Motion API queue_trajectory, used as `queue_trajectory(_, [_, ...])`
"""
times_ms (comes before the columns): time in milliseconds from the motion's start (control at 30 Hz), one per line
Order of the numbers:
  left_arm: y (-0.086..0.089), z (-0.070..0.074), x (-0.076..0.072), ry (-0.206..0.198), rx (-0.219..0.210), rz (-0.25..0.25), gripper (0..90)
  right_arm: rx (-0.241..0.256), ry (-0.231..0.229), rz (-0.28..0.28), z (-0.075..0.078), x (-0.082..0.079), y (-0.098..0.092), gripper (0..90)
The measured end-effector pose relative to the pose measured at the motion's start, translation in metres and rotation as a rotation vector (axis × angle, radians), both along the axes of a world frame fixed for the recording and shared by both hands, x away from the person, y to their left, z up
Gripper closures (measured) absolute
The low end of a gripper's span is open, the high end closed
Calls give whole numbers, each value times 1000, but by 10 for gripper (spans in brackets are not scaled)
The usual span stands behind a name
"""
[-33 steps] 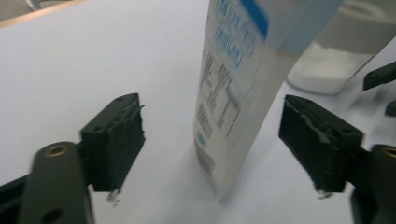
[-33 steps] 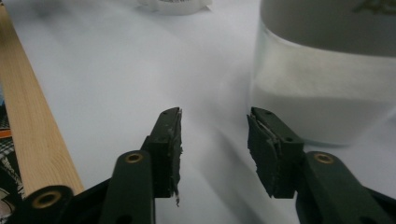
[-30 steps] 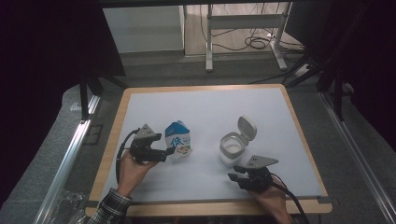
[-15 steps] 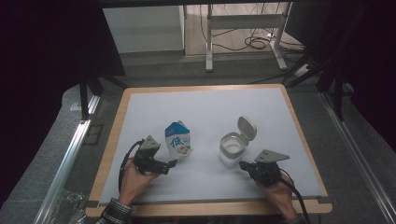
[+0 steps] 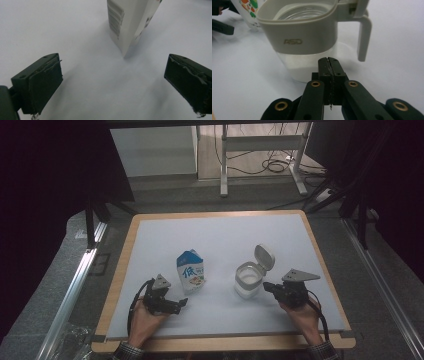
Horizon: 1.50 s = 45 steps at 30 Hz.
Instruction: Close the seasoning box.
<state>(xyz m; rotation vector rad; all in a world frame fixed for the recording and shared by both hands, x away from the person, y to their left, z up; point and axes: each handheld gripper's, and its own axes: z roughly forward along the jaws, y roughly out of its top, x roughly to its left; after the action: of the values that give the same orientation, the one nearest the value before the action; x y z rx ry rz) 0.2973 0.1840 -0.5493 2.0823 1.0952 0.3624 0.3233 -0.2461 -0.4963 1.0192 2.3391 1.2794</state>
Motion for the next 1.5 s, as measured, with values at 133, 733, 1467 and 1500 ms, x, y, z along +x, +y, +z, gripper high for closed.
queue_trajectory(133, [1,-1,0,1,4,8,16,-17,-2,-7,3,6,-3,893])
queue_trajectory(733, [-5,-3,1,13,63,18,9,7,-32,-32,29,28,-14,892])
queue_trajectory(1467, [-5,-4,1,12,61,18,11,40,-44,-6,53,37,-10,892])
queue_trajectory(1500, [-5,-4,1,11,63,16,11,38,-45,-4,53,37,-10,892])
